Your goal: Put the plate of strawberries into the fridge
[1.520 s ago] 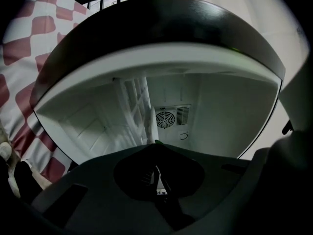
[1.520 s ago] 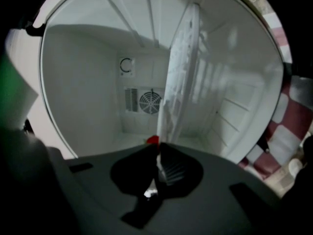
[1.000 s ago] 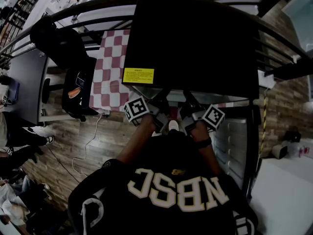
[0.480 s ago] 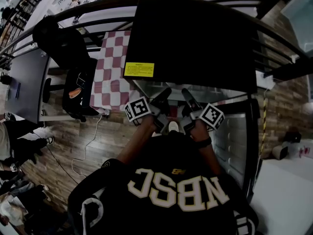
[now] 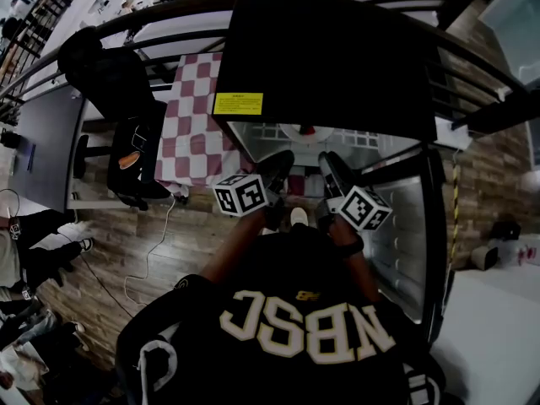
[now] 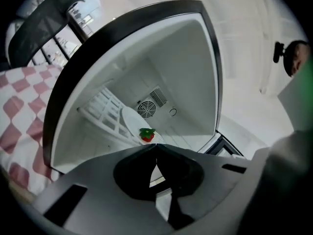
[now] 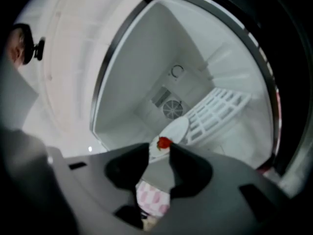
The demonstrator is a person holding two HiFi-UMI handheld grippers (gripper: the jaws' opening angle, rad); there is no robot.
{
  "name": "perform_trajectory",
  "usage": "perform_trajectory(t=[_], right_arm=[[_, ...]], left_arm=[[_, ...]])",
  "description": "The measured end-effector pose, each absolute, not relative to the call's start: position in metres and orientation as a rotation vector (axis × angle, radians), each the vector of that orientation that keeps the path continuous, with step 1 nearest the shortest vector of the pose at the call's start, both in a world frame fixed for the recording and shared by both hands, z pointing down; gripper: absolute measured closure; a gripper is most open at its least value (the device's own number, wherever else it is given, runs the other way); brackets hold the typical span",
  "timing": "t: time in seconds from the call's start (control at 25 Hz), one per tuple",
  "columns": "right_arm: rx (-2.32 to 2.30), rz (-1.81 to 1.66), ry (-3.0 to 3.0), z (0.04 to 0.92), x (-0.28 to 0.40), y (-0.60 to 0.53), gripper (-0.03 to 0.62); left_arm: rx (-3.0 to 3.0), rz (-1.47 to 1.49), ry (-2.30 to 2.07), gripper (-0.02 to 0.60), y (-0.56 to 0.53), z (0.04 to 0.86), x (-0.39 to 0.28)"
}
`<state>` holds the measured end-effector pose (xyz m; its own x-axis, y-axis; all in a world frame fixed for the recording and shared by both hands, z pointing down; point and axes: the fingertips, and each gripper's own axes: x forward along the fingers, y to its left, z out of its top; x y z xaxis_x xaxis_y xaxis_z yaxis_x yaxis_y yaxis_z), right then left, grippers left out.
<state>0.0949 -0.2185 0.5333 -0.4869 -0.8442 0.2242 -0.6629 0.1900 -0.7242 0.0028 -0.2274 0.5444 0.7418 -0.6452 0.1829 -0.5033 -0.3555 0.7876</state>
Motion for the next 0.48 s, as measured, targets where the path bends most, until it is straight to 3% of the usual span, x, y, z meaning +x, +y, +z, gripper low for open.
perform_trajectory(t=[0.24, 0.48], right_arm=[[-1.712, -0.735, 2.447, 0.501, 0.102, -0.2, 0.521], [-1.895, -0.369, 2.556, 0.476, 0.097, -0.183, 0.557]], left_arm=[[2.34, -0.082, -1.06, 0.565, -0.215, 0.512, 0.001], [2.587, 0.034, -1.258, 0.565, -0.2, 0.483, -0.005]])
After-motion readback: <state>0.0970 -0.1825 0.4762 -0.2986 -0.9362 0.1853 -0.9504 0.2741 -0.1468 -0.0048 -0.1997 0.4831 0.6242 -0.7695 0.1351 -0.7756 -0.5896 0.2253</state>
